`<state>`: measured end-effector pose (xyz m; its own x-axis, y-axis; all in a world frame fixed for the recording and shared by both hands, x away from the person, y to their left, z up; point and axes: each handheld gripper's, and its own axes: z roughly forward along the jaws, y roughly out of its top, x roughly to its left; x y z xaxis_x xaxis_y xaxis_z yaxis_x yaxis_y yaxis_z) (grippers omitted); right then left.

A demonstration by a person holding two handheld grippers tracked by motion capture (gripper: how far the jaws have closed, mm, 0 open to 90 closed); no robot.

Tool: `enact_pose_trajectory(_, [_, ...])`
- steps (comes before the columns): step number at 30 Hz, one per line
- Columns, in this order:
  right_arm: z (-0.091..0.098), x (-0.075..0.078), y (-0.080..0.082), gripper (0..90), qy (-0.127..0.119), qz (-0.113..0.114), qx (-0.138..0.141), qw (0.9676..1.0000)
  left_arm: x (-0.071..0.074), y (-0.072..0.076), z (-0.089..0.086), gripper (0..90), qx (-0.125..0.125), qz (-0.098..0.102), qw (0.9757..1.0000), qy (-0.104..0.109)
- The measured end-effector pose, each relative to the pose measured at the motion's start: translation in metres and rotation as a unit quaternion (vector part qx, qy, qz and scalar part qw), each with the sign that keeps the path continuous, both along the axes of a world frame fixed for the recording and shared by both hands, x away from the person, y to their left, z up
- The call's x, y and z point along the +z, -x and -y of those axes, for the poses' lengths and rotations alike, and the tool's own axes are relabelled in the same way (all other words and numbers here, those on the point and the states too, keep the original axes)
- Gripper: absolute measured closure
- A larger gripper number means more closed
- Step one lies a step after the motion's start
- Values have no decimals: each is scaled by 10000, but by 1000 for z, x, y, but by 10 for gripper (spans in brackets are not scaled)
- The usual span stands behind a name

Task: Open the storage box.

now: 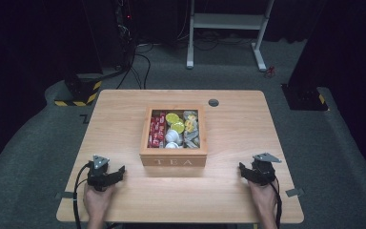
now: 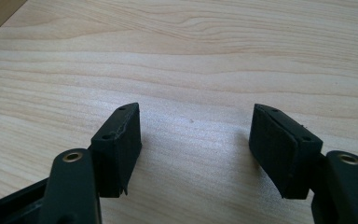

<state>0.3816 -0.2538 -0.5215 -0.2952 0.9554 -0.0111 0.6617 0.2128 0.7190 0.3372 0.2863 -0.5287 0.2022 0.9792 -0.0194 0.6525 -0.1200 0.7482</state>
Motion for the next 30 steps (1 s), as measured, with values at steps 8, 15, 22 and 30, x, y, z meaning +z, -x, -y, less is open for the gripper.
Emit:
enact_pose_trajectory(8, [-13, 1, 9, 370, -368, -28, 359, 9987, 0, 0, 0, 251, -39, -17, 10000, -37])
enact_pose_trajectory(15, [-23, 4, 17, 415, -785, 11, 624, 9950, 0, 0, 0, 252, -48, -15, 10000, -25])
enact_pose_trajectory(22, [-35, 5, 19, 480, -864, 27, 1018, 9910, 0, 0, 1, 252, -36, -11, 10000, -50])
enact_pose_trajectory(30, [-58, 13, 19, 527, -883, 89, 1455, 9854, 0, 0, 1, 253, -32, -10, 10000, -59])
